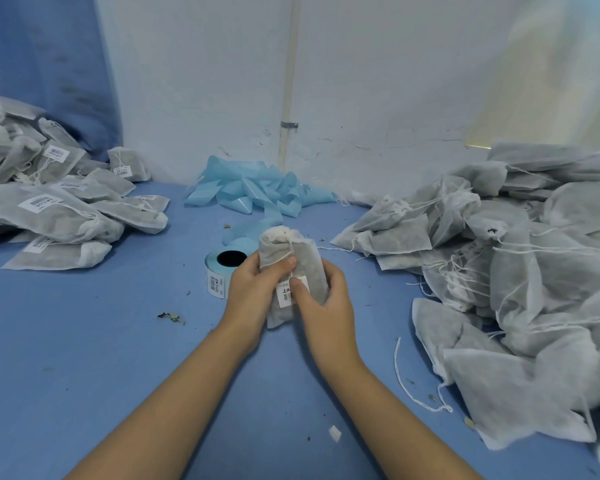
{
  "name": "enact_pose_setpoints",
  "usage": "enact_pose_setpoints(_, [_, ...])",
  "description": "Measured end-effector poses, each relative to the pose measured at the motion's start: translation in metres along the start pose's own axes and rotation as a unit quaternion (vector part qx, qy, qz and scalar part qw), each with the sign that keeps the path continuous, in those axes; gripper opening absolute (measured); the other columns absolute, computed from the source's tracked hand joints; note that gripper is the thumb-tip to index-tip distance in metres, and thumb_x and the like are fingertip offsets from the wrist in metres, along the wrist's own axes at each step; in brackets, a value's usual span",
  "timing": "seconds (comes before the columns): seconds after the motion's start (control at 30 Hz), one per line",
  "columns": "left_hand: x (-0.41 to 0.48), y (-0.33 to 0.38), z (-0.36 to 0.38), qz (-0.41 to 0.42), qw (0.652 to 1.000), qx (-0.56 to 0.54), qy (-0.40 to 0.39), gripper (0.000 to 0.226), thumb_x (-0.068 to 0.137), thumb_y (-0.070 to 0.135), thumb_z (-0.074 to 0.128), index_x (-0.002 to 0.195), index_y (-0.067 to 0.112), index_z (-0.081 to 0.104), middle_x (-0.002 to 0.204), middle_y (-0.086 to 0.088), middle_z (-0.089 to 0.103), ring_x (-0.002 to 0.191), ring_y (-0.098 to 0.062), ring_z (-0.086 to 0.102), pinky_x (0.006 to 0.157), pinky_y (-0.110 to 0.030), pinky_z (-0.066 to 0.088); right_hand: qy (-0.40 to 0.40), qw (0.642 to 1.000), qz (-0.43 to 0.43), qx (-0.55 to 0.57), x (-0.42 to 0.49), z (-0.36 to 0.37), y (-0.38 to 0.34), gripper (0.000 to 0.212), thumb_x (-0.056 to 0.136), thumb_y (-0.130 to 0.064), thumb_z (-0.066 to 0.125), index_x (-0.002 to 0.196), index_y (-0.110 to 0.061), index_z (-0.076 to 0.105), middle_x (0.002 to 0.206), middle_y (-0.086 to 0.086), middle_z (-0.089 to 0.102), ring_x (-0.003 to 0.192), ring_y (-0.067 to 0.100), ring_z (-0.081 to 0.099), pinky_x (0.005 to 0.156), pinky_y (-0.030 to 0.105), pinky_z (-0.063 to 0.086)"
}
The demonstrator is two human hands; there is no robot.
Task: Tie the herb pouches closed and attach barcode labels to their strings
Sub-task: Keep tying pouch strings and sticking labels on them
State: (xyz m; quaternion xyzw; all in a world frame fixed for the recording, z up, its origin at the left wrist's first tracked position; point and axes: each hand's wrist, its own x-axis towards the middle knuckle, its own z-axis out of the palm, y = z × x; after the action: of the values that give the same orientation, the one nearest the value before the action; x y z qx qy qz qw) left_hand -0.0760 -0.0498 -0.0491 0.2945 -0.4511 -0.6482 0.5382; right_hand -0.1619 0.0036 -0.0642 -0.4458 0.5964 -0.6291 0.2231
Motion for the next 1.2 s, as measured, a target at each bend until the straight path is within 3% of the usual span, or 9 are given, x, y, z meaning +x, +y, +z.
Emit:
enact_pose_setpoints(0.13, [-0.001, 0.0, -0.003, -0.023, 0.999, -0.008, -0.022, 0.019, 0.077, 0.02, 0.073, 0.095, 0.017, 0.069, 0.09, -0.005, 0.074, 0.084, -0.022, 0.07, 0.077, -0.038, 0.058, -0.037, 0.985, 0.071, 0.156, 0.004, -0.004, 0.002, 0.018, 0.084, -0.015, 0.071, 0.101, -0.01, 0.064, 0.094, 0.006, 0.073, 0.085, 0.017, 0.07, 0.069, 0.021, 0.053])
enact_pose_setpoints(0.37, [-0.001, -0.006, -0.007, -0.096, 0.99, -0.017, -0.104, 0.029, 0.081, 0.023, 0.064, 0.099, 0.001, 0.07, 0.099, -0.016, 0.073, 0.088, -0.023, 0.071, 0.077, -0.029, 0.058, 0.041, 0.965, 0.12, 0.231, 0.01, -0.008, 0.004, 0.024, 0.085, -0.024, 0.071, 0.1, -0.006, 0.066, 0.1, 0.016, 0.072, 0.094, 0.03, 0.068, 0.087, 0.044, 0.053])
enact_pose_setpoints(0.6, [0.0, -0.009, -0.008, -0.089, 0.99, 0.008, -0.107, 0.03, 0.081, 0.027, 0.065, 0.1, 0.004, 0.07, 0.1, -0.014, 0.073, 0.091, -0.023, 0.071, 0.081, -0.031, 0.058, 0.045, 0.953, 0.129, 0.271, 0.013, -0.011, 0.007, 0.015, 0.085, -0.019, 0.07, 0.092, -0.006, 0.07, 0.094, 0.016, 0.073, 0.088, 0.028, 0.068, 0.085, 0.042, 0.054])
enact_pose_setpoints(0.7, [-0.003, -0.005, -0.006, -0.068, 0.985, 0.102, -0.12, 0.03, 0.08, 0.035, 0.066, 0.094, 0.009, 0.072, 0.085, -0.01, 0.074, 0.071, -0.021, 0.071, 0.062, -0.027, 0.058, 0.056, 0.947, 0.131, 0.288, 0.015, -0.013, 0.008, 0.013, 0.085, -0.022, 0.07, 0.087, -0.009, 0.068, 0.086, 0.009, 0.073, 0.081, 0.022, 0.068, 0.078, 0.036, 0.054])
enact_pose_setpoints(0.8, [-0.007, -0.003, -0.003, -0.039, 0.972, 0.194, -0.126, 0.026, 0.089, 0.029, 0.061, 0.079, 0.005, 0.063, 0.052, -0.007, 0.058, 0.04, -0.015, 0.048, 0.04, -0.02, 0.04, 0.062, 0.937, 0.139, 0.315, 0.019, -0.015, 0.007, 0.017, 0.086, -0.027, 0.067, 0.089, -0.01, 0.065, 0.083, 0.005, 0.071, 0.077, 0.015, 0.066, 0.07, 0.027, 0.053])
enact_pose_setpoints(0.9, [0.0, 0.011, 0.003, -0.022, 0.999, -0.017, -0.03, 0.017, 0.092, 0.018, 0.057, 0.078, 0.008, 0.058, 0.058, 0.002, 0.062, 0.052, -0.011, 0.056, 0.046, -0.016, 0.044, 0.056, 0.931, 0.162, 0.323, 0.02, -0.017, 0.007, 0.025, 0.087, -0.035, 0.065, 0.098, -0.013, 0.063, 0.095, 0.0, 0.069, 0.079, 0.01, 0.065, 0.062, 0.018, 0.052])
enact_pose_setpoints(1.0, [0.013, 0.034, -0.001, -0.009, 0.954, -0.298, -0.03, 0.003, 0.094, 0.012, 0.053, 0.092, 0.011, 0.054, 0.106, 0.005, 0.068, 0.103, -0.011, 0.066, 0.076, -0.03, 0.058, 0.052, 0.937, 0.17, 0.302, 0.02, -0.017, 0.008, 0.028, 0.084, -0.037, 0.067, 0.101, -0.015, 0.063, 0.1, 0.0, 0.066, 0.081, 0.01, 0.063, 0.063, 0.017, 0.052])
enact_pose_setpoints(1.07, [0.014, 0.041, -0.006, -0.009, 0.945, -0.323, -0.048, 0.003, 0.094, 0.009, 0.053, 0.094, 0.011, 0.051, 0.118, 0.005, 0.066, 0.111, -0.015, 0.064, 0.083, -0.037, 0.057, 0.047, 0.938, 0.171, 0.298, 0.021, -0.017, 0.009, 0.027, 0.084, -0.035, 0.068, 0.101, -0.013, 0.063, 0.1, 0.001, 0.065, 0.079, 0.01, 0.063, 0.064, 0.018, 0.052])
enact_pose_setpoints(1.2, [0.007, 0.031, -0.004, -0.026, 0.973, -0.216, -0.078, 0.011, 0.096, 0.013, 0.049, 0.105, 0.013, 0.055, 0.119, 0.001, 0.068, 0.107, -0.015, 0.066, 0.079, -0.029, 0.058, 0.046, 0.932, 0.181, 0.309, 0.022, -0.017, 0.01, 0.02, 0.088, -0.026, 0.066, 0.1, -0.011, 0.062, 0.098, 0.003, 0.064, 0.077, 0.011, 0.062, 0.064, 0.018, 0.052])
